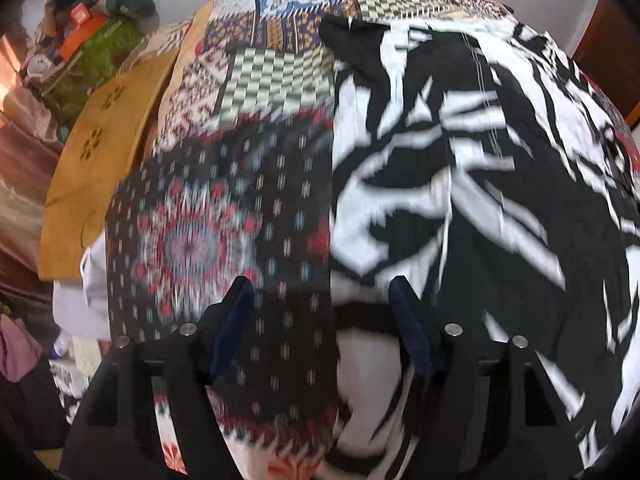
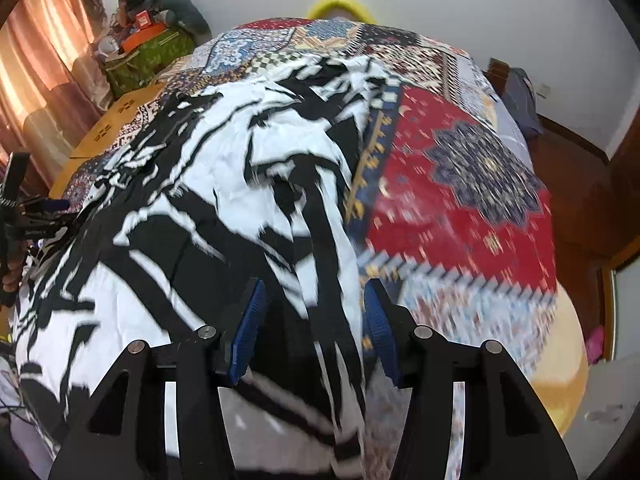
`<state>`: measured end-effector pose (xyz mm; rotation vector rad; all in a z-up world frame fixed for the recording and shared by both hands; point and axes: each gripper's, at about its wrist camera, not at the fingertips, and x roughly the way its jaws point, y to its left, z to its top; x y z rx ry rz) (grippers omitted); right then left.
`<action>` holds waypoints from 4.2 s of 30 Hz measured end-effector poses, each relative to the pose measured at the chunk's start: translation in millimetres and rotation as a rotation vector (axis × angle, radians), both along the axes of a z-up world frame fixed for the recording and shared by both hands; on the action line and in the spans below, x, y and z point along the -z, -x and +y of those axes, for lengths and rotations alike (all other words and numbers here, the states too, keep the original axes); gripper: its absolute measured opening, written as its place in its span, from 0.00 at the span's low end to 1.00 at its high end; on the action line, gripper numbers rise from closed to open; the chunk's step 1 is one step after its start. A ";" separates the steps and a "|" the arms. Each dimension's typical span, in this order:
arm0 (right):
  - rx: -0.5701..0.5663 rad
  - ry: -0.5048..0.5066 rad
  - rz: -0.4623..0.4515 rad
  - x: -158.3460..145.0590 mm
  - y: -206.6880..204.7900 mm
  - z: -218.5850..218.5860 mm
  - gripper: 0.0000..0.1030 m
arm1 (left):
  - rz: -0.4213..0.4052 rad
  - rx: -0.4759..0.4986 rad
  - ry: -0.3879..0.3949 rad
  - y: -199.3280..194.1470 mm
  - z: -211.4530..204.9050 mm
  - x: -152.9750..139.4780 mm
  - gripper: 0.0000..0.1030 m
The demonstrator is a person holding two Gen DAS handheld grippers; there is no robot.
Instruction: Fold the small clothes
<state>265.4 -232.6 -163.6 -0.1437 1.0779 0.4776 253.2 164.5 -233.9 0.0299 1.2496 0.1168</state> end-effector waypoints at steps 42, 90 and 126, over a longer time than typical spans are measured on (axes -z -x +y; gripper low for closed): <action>0.114 -0.083 0.086 16.9 -2.5 -26.5 0.19 | -0.053 -0.020 0.174 65.0 1.8 -43.6 0.62; 0.133 -0.203 -0.255 -99.9 -16.9 -33.3 0.03 | -0.371 -0.139 0.160 -15.5 27.1 -165.7 0.05; 0.187 -0.143 -0.058 -14.8 -89.6 -33.4 0.34 | -0.060 -0.248 0.280 -68.0 95.0 -9.9 0.60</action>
